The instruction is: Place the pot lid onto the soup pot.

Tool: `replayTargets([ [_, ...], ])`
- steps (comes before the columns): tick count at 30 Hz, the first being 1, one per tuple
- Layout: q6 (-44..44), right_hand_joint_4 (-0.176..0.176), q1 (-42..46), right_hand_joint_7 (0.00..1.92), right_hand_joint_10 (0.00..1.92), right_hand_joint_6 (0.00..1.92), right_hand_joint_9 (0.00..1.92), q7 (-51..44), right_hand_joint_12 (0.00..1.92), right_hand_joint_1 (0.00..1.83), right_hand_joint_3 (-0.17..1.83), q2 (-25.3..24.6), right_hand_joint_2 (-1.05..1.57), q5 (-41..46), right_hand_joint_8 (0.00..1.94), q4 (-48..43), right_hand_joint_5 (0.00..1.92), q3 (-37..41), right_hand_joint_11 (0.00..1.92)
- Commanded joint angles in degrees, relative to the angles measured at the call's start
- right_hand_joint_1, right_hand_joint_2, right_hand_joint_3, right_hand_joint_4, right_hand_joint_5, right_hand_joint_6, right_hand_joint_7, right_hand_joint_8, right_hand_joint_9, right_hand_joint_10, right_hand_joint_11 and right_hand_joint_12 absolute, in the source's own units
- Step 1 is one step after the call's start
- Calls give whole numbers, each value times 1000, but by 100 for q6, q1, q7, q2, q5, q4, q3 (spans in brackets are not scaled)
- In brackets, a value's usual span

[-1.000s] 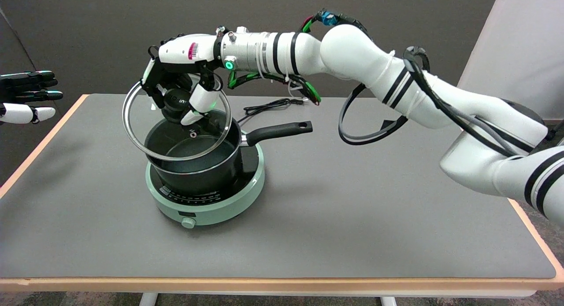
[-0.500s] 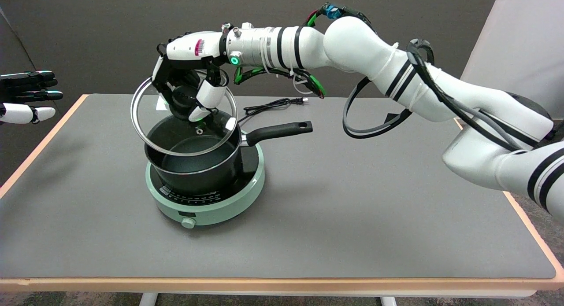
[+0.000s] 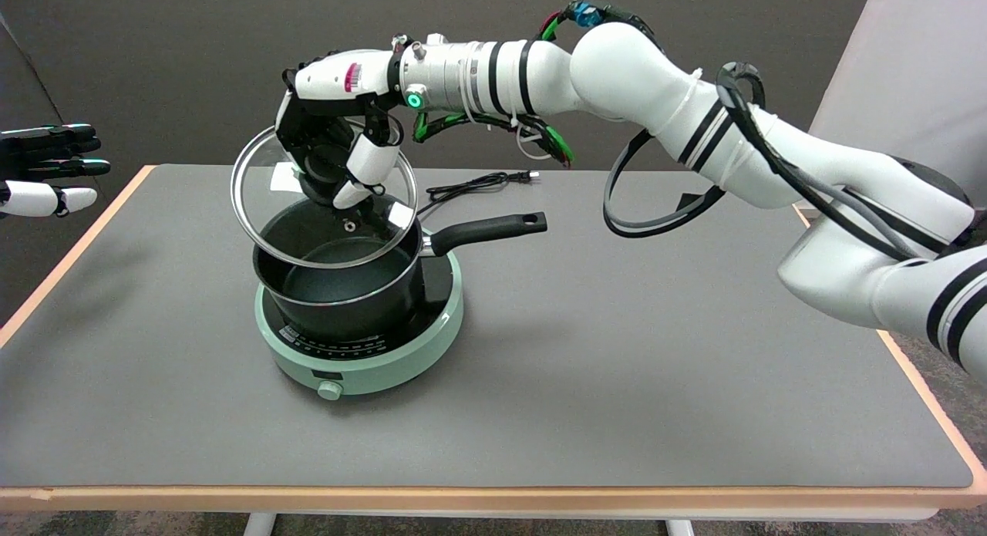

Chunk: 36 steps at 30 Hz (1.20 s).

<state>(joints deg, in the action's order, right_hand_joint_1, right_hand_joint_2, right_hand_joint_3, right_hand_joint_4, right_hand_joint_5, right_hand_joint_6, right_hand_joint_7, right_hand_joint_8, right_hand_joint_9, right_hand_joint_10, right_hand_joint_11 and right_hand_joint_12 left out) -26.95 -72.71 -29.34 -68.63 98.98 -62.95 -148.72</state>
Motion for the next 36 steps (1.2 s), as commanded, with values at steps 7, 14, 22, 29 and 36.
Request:
replayTargets([
  [7, -140, -68, -124, 921, 1489, 1177, 854, 15, 1466, 1209, 397, 316, 993, 4, 1350, -225, 806, 10, 693],
  [14, -440, -68, -276, 920, 1495, 1177, 852, 15, 1466, 1209, 393, 225, 995, -67, 1350, -144, 806, 20, 694],
  [22, -1204, 176, -486, 898, 1502, 961, 840, 15, 1489, 1359, 712, -1, 812, -130, 1353, 339, 769, 28, 686],
  [29, -1632, 176, -545, 878, 1536, 908, 819, 15, 1551, 1355, 695, -55, 833, -181, 1376, 489, 764, 57, 640],
  [36, -1710, 176, -569, 866, 1568, 888, 792, 15, 1591, 1352, 686, -127, 844, -168, 1391, 539, 757, 225, 599],
])
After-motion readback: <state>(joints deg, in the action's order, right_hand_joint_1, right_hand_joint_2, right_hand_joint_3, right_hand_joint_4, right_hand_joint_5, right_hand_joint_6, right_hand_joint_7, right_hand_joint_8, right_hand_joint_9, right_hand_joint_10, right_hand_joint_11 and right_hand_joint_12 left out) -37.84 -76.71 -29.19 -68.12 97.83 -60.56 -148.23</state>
